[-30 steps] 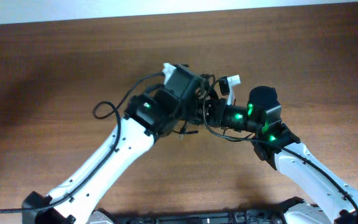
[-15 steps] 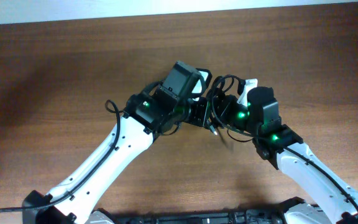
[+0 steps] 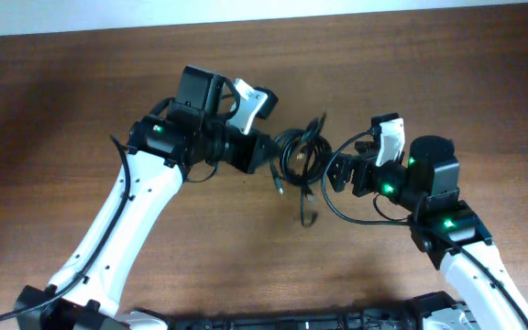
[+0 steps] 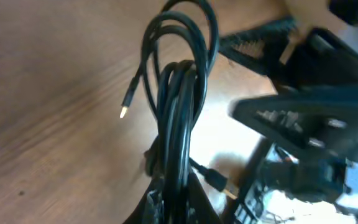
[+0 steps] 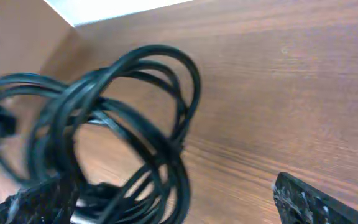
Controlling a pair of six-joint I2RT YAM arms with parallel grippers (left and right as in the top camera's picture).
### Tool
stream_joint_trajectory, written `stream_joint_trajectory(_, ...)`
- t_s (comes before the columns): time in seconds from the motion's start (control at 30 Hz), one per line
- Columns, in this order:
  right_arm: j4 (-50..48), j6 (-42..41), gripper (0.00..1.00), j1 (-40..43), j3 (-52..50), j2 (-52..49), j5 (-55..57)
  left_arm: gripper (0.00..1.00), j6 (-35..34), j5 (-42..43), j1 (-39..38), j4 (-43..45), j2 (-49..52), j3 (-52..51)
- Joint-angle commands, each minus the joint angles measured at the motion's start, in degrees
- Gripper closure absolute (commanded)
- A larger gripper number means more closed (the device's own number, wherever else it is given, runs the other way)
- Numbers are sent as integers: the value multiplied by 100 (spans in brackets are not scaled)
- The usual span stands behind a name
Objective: Untangle cables
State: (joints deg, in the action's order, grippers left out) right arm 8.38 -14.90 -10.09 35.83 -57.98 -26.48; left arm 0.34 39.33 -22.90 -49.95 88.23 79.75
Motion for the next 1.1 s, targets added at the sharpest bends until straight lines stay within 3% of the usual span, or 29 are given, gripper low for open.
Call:
stream_joint_trajectory(0.0,-44,658,1,42,13,-433,-433,100,409,791,2,11,-199,61)
stream_joint_trajectory(0.03,-199,656,5,39,13,-654,-1174,100,409,793,2,17,-201,61)
stream_joint_trajectory(0.07,-426,651,22,39,13,-850,-1698,100,409,903,2,37,-199,61)
stream_joint_trajectory(0.1,-544,487,57,42,13,-970,-1856,100,409,911,2,37,-199,61)
stream_joint_trajectory(0.13,-610,127,84,42,13,-979,-1858,100,407,815,2,37,-199,61)
stream_joint_trajectory(0.17,-761,-479,96,42,13,-979,-1853,100,400,358,2,15,-199,61)
stream_joint_trajectory(0.23,-778,-1119,96,197,13,-975,-1858,100,-761,-2173,59,-125,-201,61)
stream_joint_trajectory(0.3,-732,-1117,96,542,13,-973,-2149,98,-1670,-4330,155,-350,-201,61)
stream_joint_trajectory(0.33,-730,-1438,96,691,13,-975,-2288,74,-2662,-4769,212,-350,-201,61)
stream_joint_trajectory(0.37,-732,-1731,96,706,13,-975,-2284,54,-3093,-4651,210,-350,-199,61)
stream_joint_trajectory(0.4,-737,-1864,96,706,13,-975,-2282,18,-3215,-3875,205,-323,-195,61)
stream_joint_trajectory(0.47,-734,-1864,96,706,13,-975,-2284,1,-3200,-3143,199,-387,-188,59)
stream_joint_trajectory(0.53,-737,-1864,96,706,13,-975,-2295,1,-2959,-2437,186,-380,-188,59)
stream_joint_trajectory(0.57,-796,-1862,96,706,13,-975,-2361,1,-2256,-2114,118,-378,-166,55)
stream_joint_trajectory(0.6,-1113,-1862,96,706,13,-975,-2658,1,-2100,-2092,39,-391,-155,39)
stream_joint_trajectory(0.7,-1637,-1867,96,706,13,-1008,-2837,1,-2103,-2166,2,-378,-50,-22)
stream_joint_trajectory(0.73,-1694,-2205,96,704,13,-1095,-2837,1,-2107,-2389,2,-376,26,-22)
stream_joint_trajectory(0.77,-2035,-2704,96,511,13,-1340,-2837,1,-2131,-2791,4,-374,153,-22)
stream_joint_trajectory(0.83,-2435,-2771,96,0,13,-1766,-2636,1,-2216,-2865,96,-376,208,-20)
stream_joint_trajectory(0.9,-2514,-2883,96,-387,13,-2295,-1976,1,-2214,-2865,632,-470,168,-20)
stream_joint_trajectory(1.0,-3504,-4177,96,-378,13,-2608,-2142,1,-2216,-2841,1464,-658,166,-20)
stream_joint_trajectory(1.07,-3915,-4586,96,-507,13,-2608,-2162,1,-2302,-2822,1622,-649,166,-20)
